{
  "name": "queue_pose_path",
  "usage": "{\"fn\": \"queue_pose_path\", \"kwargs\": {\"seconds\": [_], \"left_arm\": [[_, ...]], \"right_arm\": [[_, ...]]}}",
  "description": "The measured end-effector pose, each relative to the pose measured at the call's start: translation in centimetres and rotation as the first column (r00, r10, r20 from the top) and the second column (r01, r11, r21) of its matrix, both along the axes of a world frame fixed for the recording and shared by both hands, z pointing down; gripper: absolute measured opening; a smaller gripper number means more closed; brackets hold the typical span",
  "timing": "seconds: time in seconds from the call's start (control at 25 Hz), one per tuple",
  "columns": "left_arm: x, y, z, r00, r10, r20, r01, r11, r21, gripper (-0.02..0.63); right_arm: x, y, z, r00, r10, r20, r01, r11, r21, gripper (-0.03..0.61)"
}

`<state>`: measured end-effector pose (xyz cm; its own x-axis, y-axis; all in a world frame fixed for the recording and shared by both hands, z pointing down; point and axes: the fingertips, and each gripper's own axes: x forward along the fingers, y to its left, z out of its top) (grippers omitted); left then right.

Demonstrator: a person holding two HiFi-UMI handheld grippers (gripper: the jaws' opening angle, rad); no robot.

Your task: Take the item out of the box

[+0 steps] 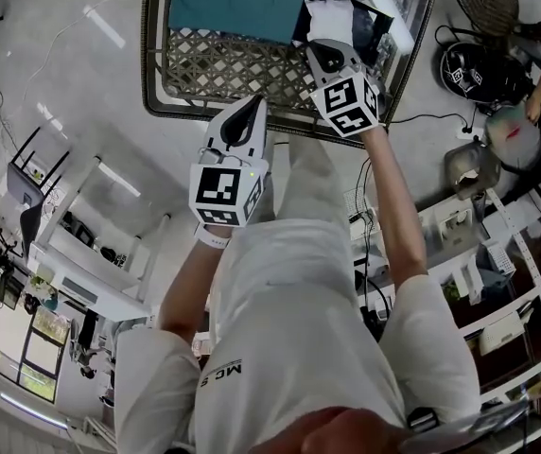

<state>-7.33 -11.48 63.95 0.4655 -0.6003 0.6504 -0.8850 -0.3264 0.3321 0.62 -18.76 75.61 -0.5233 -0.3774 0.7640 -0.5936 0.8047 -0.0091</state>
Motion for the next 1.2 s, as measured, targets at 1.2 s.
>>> {"fn": "queue_pose_path", "kwargs": {"seconds": [1.2], "left_arm": [[1.5, -2.3, -7.7, 0.998, 0.056, 0.002, -0.056, 0.992, 0.113, 0.025]], "right_arm": [[3.5, -1.1, -13.7, 0.965, 0.197, 0.176, -0.221, 0.966, 0.132, 0.014]]}}
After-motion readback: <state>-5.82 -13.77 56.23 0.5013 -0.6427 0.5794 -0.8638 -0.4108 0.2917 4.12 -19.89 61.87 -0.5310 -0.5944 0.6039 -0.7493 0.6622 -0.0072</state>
